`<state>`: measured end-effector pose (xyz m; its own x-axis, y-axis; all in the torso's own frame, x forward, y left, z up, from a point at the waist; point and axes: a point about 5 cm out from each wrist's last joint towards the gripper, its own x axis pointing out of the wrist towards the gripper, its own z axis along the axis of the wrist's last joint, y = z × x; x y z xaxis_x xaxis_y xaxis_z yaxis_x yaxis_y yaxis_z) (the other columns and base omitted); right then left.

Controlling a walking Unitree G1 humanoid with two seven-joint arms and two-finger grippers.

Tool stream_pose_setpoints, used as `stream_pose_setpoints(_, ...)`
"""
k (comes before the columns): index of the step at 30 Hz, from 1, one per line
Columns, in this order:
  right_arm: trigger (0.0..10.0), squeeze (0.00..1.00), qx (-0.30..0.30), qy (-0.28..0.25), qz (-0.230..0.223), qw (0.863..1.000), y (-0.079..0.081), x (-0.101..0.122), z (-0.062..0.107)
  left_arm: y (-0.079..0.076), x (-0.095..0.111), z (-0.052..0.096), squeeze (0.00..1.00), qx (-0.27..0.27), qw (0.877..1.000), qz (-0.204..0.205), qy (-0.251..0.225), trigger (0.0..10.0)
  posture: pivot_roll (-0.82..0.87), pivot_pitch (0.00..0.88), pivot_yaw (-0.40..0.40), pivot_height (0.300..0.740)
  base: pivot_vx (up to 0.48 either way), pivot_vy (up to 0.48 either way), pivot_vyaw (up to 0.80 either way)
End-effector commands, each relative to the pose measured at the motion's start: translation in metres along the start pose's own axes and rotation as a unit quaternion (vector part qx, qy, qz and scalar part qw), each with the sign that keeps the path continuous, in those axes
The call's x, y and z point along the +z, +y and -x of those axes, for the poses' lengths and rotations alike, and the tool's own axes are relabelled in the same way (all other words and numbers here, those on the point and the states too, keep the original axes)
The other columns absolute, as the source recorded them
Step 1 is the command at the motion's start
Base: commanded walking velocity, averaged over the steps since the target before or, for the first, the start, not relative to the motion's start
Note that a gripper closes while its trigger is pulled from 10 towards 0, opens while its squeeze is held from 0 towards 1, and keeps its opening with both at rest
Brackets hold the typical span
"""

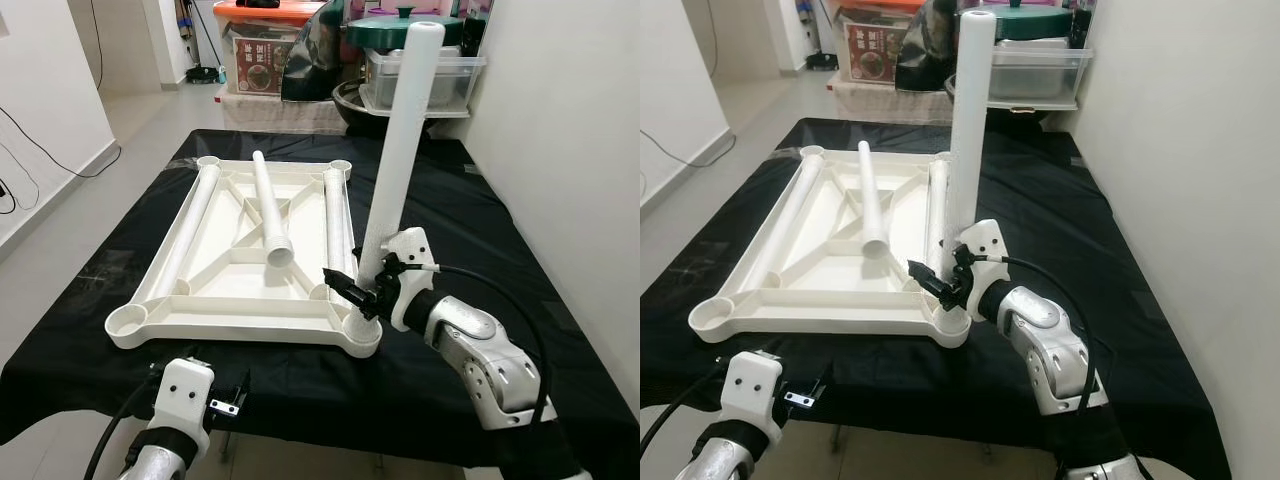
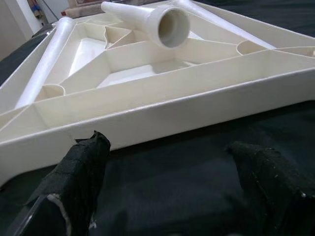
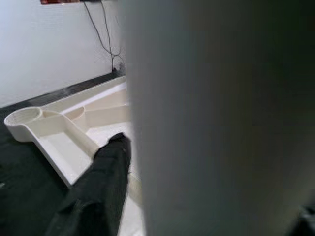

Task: Building children table

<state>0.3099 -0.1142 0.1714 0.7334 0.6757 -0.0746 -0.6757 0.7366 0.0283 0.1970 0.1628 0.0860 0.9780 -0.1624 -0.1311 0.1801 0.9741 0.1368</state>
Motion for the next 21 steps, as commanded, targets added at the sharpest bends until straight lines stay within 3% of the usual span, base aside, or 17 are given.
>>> stream_pose_setpoints(1,0.0,0.0,0.018,0.019,-0.018,1.0,0.006,-0.009,-0.005,-0.001,0.001,0.001,0.0,-0.002,1.0,-0.003,0.0,10.0,0.16,0.0,-0.07,0.74,0.0,0.0,0.0)
stream_pose_setpoints(4,0.0,0.0,-0.034,0.039,-0.024,0.998,-0.004,-0.017,-0.008,-0.001,0.001,-0.001,0.0,-0.001,1.0,-0.003,0.0,10.0,0.16,0.0,-0.069,0.74,0.0,0.0,0.0)
stream_pose_setpoints(5,0.0,0.0,-0.215,0.059,-0.058,0.973,-0.032,-0.026,-0.002,-0.002,0.001,-0.001,0.0,-0.003,1.0,-0.003,0.0,10.0,0.14,0.0,-0.064,0.74,0.0,0.0,0.0)
stream_pose_setpoints(6,0.0,0.0,-0.338,0.08,-0.083,0.934,-0.048,-0.036,0.006,-0.002,0.001,-0.001,0.0,-0.005,1.0,-0.002,-0.001,10.0,0.14,0.0,-0.064,0.74,0.0,0.0,0.0)
stream_pose_setpoints(7,0.0,0.0,-0.414,0.1,-0.099,0.899,-0.057,-0.043,0.013,-0.003,0.001,-0.002,0.0,-0.006,1.0,-0.002,-0.001,10.0,0.14,0.0,-0.064,0.74,0.0,0.0,0.0)
stream_pose_setpoints(8,0.0,0.0,-0.414,0.1,-0.099,0.899,-0.057,-0.043,0.013,-0.003,0.001,-0.002,0.0,-0.006,1.0,-0.002,-0.001,10.0,0.14,0.0,-0.064,0.74,0.0,0.0,0.0)
stream_pose_setpoints(9,0.0,0.0,-0.451,0.111,-0.107,0.879,-0.06,-0.048,0.017,-0.003,0.001,-0.002,0.0,-0.006,1.0,-0.002,-0.001,10.0,0.14,0.0,-0.064,0.74,0.0,0.0,0.0)
stream_pose_setpoints(11,0.0,0.0,-0.452,0.097,-0.097,0.881,-0.051,-0.042,0.013,-0.003,0.001,-0.003,0.0,-0.007,1.0,-0.003,-0.001,10.0,0.14,0.0,-0.055,0.74,0.0,0.0,0.0)
stream_pose_setpoints(14,0.0,0.0,-0.442,0.053,-0.072,0.893,-0.02,-0.021,-0.001,-0.002,0.001,-0.002,0.0,-0.007,1.0,-0.008,0.001,10.0,0.15,0.0,-0.052,0.74,0.0,0.0,0.0)
stream_pose_setpoints(18,0.0,0.0,-0.414,0.056,-0.06,0.907,-0.012,-0.016,-0.01,0.001,0.002,-0.003,0.0,0.002,1.0,-0.003,0.0,10.0,0.15,0.0,-0.056,0.74,0.0,0.0,0.0)
stream_pose_setpoints(21,0.0,0.0,-0.411,0.061,-0.058,0.908,-0.012,-0.017,-0.012,0.001,0.002,-0.005,0.0,0.002,1.0,-0.003,-0.001,10.0,0.15,0.0,-0.056,0.74,0.0,0.0,0.0)
